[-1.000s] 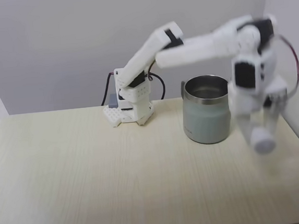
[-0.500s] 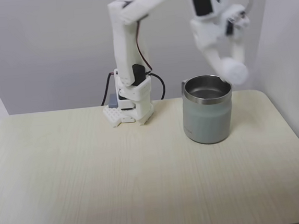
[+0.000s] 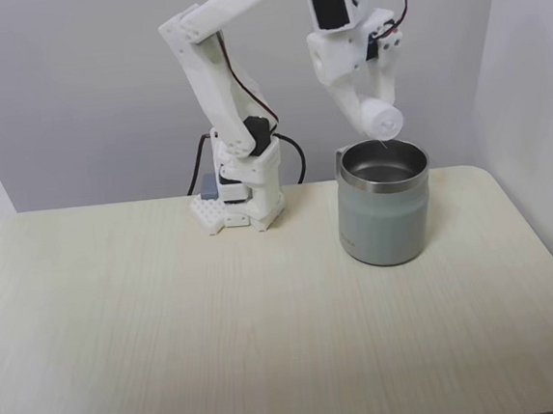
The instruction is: Grasp a dressing and put it in the cup.
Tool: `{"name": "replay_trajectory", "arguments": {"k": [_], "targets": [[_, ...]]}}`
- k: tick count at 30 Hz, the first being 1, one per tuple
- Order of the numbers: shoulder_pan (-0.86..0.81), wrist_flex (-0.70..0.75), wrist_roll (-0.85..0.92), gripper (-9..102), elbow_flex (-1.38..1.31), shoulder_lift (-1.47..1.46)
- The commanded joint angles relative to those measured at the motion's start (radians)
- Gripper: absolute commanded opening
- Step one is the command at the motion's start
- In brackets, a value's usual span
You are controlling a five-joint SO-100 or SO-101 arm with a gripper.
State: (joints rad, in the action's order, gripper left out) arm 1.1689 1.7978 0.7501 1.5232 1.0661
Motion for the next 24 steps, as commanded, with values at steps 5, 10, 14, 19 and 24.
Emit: {"name": "replay_trajectory", "arguments": {"k": [5,10,14,19,24], "targets": [[0.018,0.029,-0.011,17,-0.012,-0.051],[0.052,0.025,-0.048,27,-0.002,-0.097],[0.067,0.018,-0.064,27,0.005,-0.071],[0.100,0.011,-0.101,27,0.021,-0.043],[0.114,0.006,-0.121,27,0.037,-0.051]]}}
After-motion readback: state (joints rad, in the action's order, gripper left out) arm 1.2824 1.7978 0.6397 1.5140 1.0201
